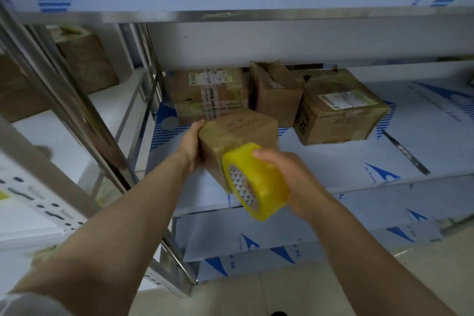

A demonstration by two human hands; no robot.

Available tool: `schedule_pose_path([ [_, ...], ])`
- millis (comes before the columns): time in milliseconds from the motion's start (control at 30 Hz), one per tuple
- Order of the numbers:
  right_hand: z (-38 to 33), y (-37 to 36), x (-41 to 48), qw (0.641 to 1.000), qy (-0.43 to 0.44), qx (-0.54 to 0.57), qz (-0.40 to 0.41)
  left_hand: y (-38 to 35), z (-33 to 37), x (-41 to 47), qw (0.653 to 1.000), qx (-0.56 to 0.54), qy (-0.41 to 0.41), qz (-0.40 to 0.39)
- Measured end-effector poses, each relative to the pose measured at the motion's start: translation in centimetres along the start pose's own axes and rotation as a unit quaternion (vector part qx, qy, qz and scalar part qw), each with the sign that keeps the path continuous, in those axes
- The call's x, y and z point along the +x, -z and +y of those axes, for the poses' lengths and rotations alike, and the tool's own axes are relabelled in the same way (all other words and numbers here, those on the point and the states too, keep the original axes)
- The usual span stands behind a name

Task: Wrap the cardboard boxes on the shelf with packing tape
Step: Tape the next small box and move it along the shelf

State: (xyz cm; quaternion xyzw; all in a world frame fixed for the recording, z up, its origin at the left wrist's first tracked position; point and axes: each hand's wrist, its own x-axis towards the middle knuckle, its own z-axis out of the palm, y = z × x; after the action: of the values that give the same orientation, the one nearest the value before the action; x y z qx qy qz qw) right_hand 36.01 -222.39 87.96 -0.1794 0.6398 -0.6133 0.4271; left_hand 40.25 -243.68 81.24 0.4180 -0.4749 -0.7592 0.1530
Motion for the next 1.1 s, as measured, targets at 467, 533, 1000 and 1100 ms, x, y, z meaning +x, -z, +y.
schedule_pose_path([
  [467, -6.3, -5.6, 7.8, 0.990, 0.126, -0.058, 0.022, -0.9, -0.5, -0.7, 0.983, -0.078, -0.164, 0.035],
  [533, -5.6, -6.2, 8.3, 0.993, 0.106, -0.045, 0.010, -0.9, -1.1, -0.2, 0.984, -0.081, -0.148, 0.051],
  [1000, -5.1, -6.0, 6.4, 0.984, 0.150, -0.087, 0.050, -1.6, -0.7, 1.1, 0.961, 0.091, -0.207, 0.158],
  [1100, -4.9, -5.5, 3.2, 0.981, 0.155, -0.089, 0.080, -1.5, -0.5, 1.2, 0.959, 0.111, -0.205, 0.162],
])
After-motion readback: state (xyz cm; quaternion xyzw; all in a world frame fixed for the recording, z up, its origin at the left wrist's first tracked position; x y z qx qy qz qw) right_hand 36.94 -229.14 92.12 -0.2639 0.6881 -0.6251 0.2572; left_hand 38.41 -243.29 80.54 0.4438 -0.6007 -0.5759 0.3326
